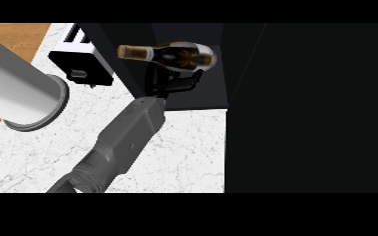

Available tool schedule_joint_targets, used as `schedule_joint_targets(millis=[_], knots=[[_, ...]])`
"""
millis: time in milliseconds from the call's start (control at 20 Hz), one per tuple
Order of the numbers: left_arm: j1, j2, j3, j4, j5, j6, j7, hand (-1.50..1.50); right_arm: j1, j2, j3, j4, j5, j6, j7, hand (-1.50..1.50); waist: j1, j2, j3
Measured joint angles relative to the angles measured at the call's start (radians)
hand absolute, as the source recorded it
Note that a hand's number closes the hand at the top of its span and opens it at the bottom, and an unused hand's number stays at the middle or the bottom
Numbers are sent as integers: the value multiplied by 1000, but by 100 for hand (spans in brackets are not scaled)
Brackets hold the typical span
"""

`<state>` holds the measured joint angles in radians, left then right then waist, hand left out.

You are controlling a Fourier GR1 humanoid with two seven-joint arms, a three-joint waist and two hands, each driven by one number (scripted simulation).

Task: Pick up the wine, place it into the cabinet and close the cabinet

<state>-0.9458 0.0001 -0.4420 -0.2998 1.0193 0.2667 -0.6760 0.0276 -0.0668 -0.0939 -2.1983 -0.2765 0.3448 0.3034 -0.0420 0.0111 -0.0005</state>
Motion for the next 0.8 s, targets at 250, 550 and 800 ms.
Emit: schedule_joint_targets(millis=[250, 550, 800], knots=[[6, 0, 11, 55, 1, -22, -31, 150, 8, -7, -9, -9, -19, 11, -4, -150, -6, 2, 0], [-5, -1, 38, 84, 12, -36, -83, 150, -8, -10, -4, -21, -19, -4, 21, -150, -10, 5, -2], [-8, -2, 44, 91, 4, -42, -148, -150, 12, -9, -4, -24, -7, 4, 7, -150, -12, 9, -6]])
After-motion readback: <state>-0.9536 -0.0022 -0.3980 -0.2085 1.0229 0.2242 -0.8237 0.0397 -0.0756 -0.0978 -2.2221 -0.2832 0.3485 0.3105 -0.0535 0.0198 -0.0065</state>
